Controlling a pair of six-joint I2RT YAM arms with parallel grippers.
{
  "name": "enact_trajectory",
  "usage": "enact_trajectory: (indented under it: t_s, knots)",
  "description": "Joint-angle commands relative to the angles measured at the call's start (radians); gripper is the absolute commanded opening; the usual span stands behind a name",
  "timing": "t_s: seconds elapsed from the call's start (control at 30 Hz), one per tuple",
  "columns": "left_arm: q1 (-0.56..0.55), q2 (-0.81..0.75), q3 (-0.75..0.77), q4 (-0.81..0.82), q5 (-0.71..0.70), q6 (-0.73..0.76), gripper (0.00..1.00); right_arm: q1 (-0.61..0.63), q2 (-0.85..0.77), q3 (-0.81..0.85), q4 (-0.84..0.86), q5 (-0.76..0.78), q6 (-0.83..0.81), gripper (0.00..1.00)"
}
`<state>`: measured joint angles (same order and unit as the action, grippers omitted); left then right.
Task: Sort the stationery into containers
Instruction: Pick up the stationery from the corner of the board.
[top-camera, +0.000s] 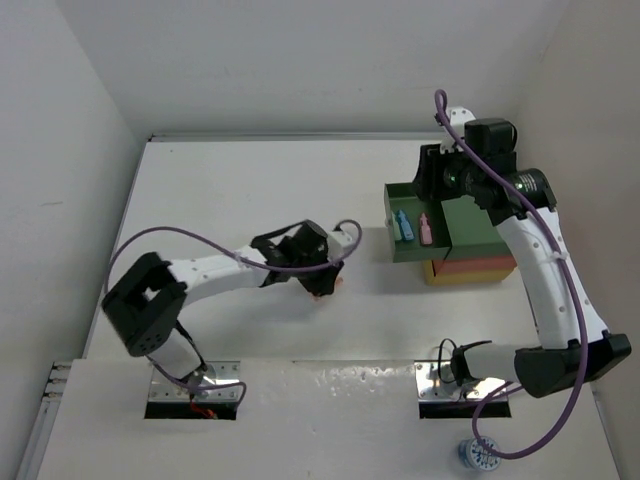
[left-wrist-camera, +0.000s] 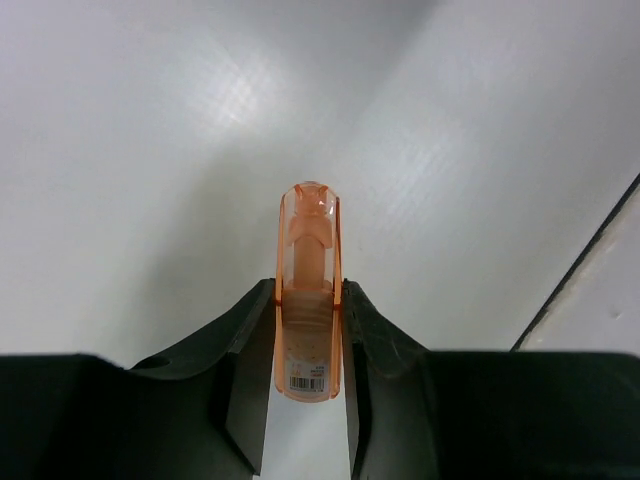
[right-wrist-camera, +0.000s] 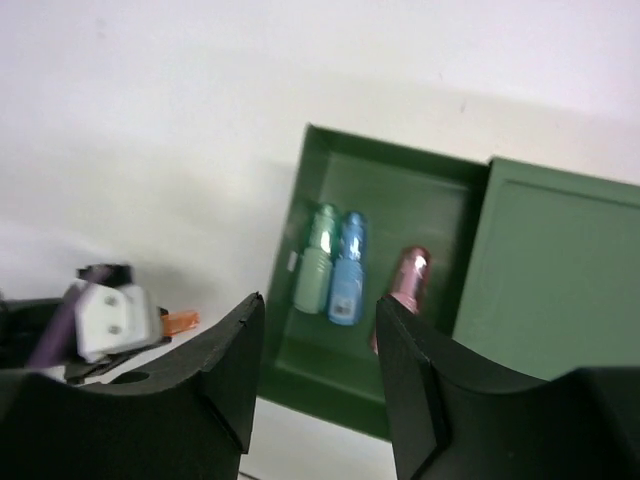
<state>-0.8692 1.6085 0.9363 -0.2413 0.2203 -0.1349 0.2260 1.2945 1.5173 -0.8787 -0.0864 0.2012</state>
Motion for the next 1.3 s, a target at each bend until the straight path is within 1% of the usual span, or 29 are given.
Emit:
enact_trajectory:
  t_s: [0.0,0.03,0.07,0.13,0.27,0.4,0.53,0.67,0.87,1.13,1.27]
  knots:
    - [0.059,-0.201,0.018,0.048,0.025,-0.038,0.00,0.006,-0.020,0.018,0.147,-0.036,0.096,0.47]
    - [0.070,-0.272,0.022,0.057,0.002,-0.042,0.00,0.006,-0.020,0.020,0.162,-0.041,0.143,0.46]
    - [0.090,-0.301,0.030,0.066,-0.053,-0.051,0.00,0.006,-0.020,0.023,0.202,-0.058,0.189,0.46]
    - [0.137,-0.352,0.070,0.063,-0.078,-0.081,0.00,0.018,-0.015,0.021,0.240,-0.082,0.233,0.45]
    - [0.202,-0.384,0.137,0.034,-0.062,-0.127,0.00,0.087,0.031,0.046,0.322,-0.107,0.363,0.44]
    - [0.222,-0.412,0.186,0.054,-0.041,-0.147,0.00,0.142,0.135,0.148,0.320,-0.127,0.458,0.44]
    - [0.226,-0.407,0.240,0.072,-0.036,-0.167,0.00,0.194,0.222,0.182,0.325,-0.151,0.544,0.45]
    - [0.239,-0.403,0.266,0.083,-0.032,-0.180,0.00,0.234,0.256,0.188,0.310,-0.158,0.566,0.47]
    - [0.240,-0.397,0.282,0.092,-0.036,-0.173,0.00,0.279,0.273,0.142,0.325,-0.185,0.577,0.47]
    - [0.239,-0.383,0.279,0.123,-0.039,-0.173,0.00,0.296,0.270,0.133,0.342,-0.228,0.576,0.48]
    - [0.245,-0.377,0.288,0.145,-0.050,-0.169,0.00,0.305,0.266,0.103,0.356,-0.249,0.593,0.47]
